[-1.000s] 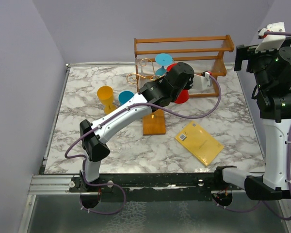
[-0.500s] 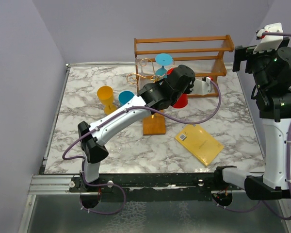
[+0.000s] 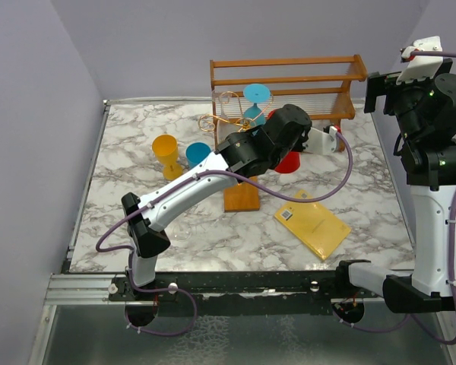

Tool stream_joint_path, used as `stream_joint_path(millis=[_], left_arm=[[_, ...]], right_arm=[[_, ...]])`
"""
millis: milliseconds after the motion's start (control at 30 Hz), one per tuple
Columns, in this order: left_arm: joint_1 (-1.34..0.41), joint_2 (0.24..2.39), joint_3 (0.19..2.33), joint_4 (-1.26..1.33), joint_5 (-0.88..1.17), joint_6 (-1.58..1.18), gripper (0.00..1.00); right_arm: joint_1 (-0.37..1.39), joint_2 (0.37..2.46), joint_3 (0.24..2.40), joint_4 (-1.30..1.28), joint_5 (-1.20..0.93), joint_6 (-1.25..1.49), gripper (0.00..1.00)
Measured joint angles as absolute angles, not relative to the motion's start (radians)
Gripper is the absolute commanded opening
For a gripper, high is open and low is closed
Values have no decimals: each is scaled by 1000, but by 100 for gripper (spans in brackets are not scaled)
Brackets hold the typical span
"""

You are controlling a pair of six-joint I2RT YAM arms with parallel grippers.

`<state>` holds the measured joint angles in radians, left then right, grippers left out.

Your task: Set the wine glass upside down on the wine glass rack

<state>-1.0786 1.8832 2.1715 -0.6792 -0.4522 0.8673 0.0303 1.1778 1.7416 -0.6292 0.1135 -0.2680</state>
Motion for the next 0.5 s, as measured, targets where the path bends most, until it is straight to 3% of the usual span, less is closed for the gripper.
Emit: stream_joint_path(millis=[500], left_arm=[[-1079,1898,2173,-630,-434,867,0]], right_arm=[[28,1177,1741,-629,96,-268,100]])
